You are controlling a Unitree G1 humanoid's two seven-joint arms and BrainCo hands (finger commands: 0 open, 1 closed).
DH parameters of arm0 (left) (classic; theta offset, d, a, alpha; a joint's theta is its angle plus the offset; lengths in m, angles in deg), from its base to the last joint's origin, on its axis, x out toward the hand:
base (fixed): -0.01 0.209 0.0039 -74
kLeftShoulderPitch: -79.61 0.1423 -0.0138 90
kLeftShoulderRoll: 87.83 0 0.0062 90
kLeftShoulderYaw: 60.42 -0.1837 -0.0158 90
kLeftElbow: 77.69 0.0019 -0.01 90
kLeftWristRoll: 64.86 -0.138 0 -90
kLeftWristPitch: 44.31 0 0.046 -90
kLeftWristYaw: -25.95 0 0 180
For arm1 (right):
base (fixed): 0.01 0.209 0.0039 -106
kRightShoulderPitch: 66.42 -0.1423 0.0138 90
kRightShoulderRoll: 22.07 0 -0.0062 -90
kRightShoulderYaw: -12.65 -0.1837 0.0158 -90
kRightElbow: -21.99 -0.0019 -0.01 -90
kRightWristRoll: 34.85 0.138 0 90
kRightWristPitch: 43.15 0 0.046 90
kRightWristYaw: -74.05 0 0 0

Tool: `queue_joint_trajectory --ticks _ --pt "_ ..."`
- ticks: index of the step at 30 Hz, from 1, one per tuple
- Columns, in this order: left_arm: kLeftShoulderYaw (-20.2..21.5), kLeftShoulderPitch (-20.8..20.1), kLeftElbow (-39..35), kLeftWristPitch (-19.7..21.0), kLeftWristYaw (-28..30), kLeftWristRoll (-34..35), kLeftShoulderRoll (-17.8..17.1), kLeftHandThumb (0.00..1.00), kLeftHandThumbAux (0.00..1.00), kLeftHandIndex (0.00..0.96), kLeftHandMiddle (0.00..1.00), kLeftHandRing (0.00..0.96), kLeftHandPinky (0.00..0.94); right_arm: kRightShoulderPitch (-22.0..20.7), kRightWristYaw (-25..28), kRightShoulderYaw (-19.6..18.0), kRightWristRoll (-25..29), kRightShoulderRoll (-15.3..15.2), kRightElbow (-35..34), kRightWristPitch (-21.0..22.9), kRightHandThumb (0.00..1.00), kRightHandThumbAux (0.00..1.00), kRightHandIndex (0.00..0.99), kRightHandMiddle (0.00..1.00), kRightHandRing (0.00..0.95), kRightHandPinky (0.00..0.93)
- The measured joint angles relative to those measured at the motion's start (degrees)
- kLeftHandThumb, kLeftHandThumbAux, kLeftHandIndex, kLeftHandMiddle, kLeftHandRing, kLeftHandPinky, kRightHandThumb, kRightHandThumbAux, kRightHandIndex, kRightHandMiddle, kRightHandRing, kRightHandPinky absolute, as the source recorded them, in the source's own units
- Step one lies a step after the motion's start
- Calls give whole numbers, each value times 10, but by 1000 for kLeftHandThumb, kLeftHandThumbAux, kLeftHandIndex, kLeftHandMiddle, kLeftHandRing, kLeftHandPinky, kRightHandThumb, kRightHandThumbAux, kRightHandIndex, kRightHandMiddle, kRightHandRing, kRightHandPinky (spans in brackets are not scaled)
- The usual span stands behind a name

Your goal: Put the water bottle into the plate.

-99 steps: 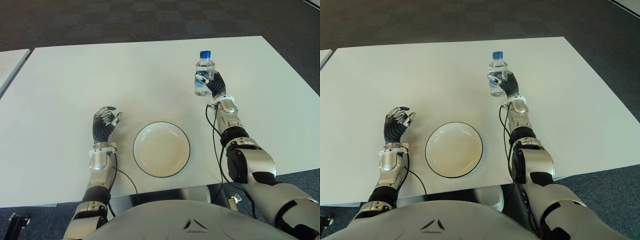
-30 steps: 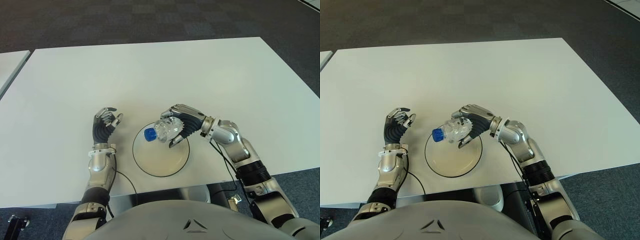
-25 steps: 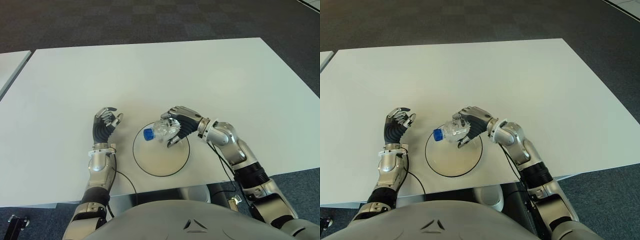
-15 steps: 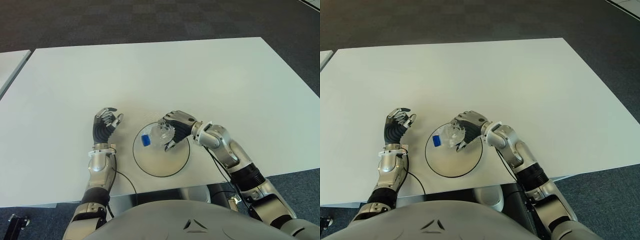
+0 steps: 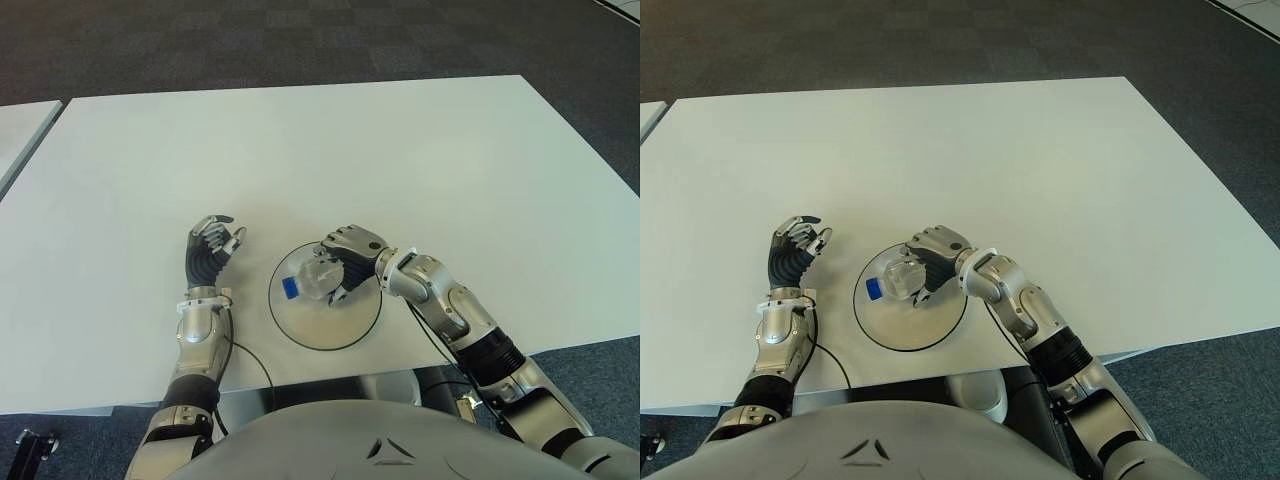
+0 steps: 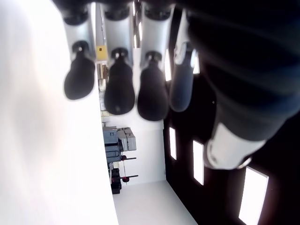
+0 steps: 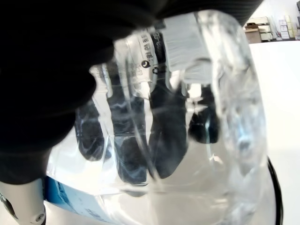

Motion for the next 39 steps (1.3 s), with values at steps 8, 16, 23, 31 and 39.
queue_joint_trajectory --ticks 8,16,23,31,39 --pt "0 1 0 0 0 0 0 693 721 434 734 735 708 0 -10 7 4 -7 1 -3 629 713 373 486 495 473" --pt "0 0 0 -2 0 1 0 694 720 434 736 736 708 -5 -6 11 16 -23 4 -28 381 682 132 154 146 165" --pt "1 0 2 -2 0 1 0 694 720 434 736 735 710 -13 3 11 49 -36 6 -62 341 664 12 13 12 13" --pt "1 0 3 -2 0 2 1 693 720 434 737 737 719 -15 -42 8 84 -41 37 -141 391 517 0 0 0 0" --pt "1 -1 5 -6 1 2 1 692 721 434 733 732 697 -15 -116 -3 99 -41 70 -222 403 369 0 0 0 0"
